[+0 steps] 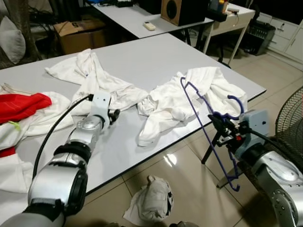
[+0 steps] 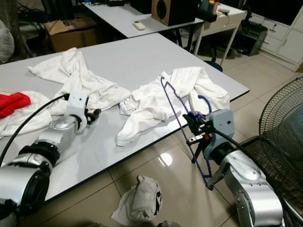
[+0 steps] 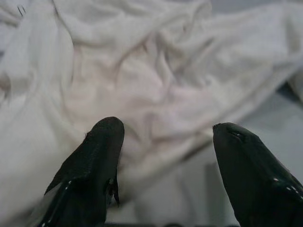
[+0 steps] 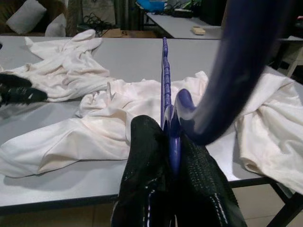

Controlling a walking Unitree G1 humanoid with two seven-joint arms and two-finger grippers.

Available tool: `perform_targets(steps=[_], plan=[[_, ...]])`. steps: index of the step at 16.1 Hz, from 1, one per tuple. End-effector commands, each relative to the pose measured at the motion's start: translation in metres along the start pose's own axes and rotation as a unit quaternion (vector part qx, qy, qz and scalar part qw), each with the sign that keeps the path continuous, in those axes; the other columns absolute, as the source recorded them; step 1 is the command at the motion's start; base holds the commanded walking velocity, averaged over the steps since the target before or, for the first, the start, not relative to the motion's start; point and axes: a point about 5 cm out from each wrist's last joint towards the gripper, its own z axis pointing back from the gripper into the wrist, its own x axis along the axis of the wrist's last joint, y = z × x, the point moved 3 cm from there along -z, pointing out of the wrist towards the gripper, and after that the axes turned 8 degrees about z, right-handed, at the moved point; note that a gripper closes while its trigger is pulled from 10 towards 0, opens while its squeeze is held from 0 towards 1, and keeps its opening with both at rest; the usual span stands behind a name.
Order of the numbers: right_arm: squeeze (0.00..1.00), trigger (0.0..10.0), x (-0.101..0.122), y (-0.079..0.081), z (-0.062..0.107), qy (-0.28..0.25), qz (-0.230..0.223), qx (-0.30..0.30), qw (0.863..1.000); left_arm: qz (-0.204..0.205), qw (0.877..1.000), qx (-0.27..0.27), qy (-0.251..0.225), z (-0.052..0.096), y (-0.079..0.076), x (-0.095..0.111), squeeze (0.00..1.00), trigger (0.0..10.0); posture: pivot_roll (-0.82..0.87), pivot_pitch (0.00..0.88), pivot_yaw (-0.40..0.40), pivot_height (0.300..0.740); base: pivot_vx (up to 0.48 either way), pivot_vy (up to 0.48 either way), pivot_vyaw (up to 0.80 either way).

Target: Hang hanger

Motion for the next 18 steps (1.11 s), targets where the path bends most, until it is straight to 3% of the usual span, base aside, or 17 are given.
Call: perform_targets(steps=[1, 2, 3, 4, 5, 9, 10, 11, 15, 18], plan=[[0.00, 10.0, 0.009, 0.001, -0.001, -0.011, 0.003, 0.002, 1.000, -0.004, 1.000, 0.008, -0.029, -0.002, -0.001, 0.017, 0.00, 7.4, -0.25, 0.000, -0.029, 0.740, 0.000, 0.000, 0.00], [0.00, 10.0, 0.009, 0.001, -0.001, -0.011, 0.003, 0.002, 1.000, 0.000, 0.999, 0.008, -0.032, -0.002, 0.000, 0.019, 0.00, 5.8, -0.25, 0.000, -0.029, 0.740, 0.000, 0.000, 0.00], [0.00, 10.0, 0.009, 0.002, 0.001, -0.010, 0.004, 0.004, 1.000, -0.002, 0.999, 0.013, -0.038, -0.002, 0.001, 0.023, 0.00, 6.0, -0.26, 0.000, -0.032, 0.740, 0.000, 0.000, 0.00], [0.00, 10.0, 0.009, 0.003, 0.002, -0.008, 0.004, 0.005, 1.000, -0.025, 0.999, 0.023, -0.027, -0.002, 0.003, 0.019, 0.00, 8.5, -0.26, 0.004, -0.034, 0.740, 0.000, 0.000, 0.00], [0.00, 10.0, 0.009, 0.004, 0.003, -0.006, 0.004, 0.007, 1.000, -0.043, 0.998, 0.039, -0.012, -0.001, 0.008, 0.012, 0.00, 10.0, -0.27, 0.013, -0.040, 0.740, 0.000, 0.000, 0.00], [0.00, 10.0, 0.011, 0.009, 0.002, -0.002, 0.007, 0.017, 1.000, -0.094, 0.994, 0.027, 0.044, 0.000, 0.003, -0.016, 0.00, 10.0, -0.29, 0.031, -0.054, 0.740, 0.000, 0.000, 0.00], [0.00, 10.0, 0.013, 0.010, 0.001, -0.003, 0.007, 0.018, 1.000, -0.099, 0.993, 0.011, 0.063, 0.001, -0.001, -0.026, 0.00, 6.7, -0.29, 0.033, -0.054, 0.740, 0.000, 0.000, 0.00], [0.00, 10.0, 0.013, 0.010, 0.000, -0.004, 0.007, 0.018, 1.000, -0.092, 0.994, 0.012, 0.064, 0.001, -0.001, -0.027, 0.00, 0.0, -0.29, 0.033, -0.052, 0.740, 0.000, 0.000, 0.00], [0.00, 10.0, 0.013, 0.010, 0.000, -0.004, 0.004, 0.014, 1.000, -0.061, 0.996, 0.004, 0.068, 0.002, 0.000, -0.030, 0.00, 0.0, -0.28, 0.034, -0.048, 0.740, 0.000, 0.000, 0.00], [0.00, 10.0, 0.013, 0.009, -0.002, -0.006, 0.006, 0.010, 1.000, 0.007, 0.997, -0.003, 0.080, 0.003, -0.001, -0.034, 0.00, 0.0, -0.28, 0.029, -0.046, 0.740, 0.000, 0.000, 0.00]])
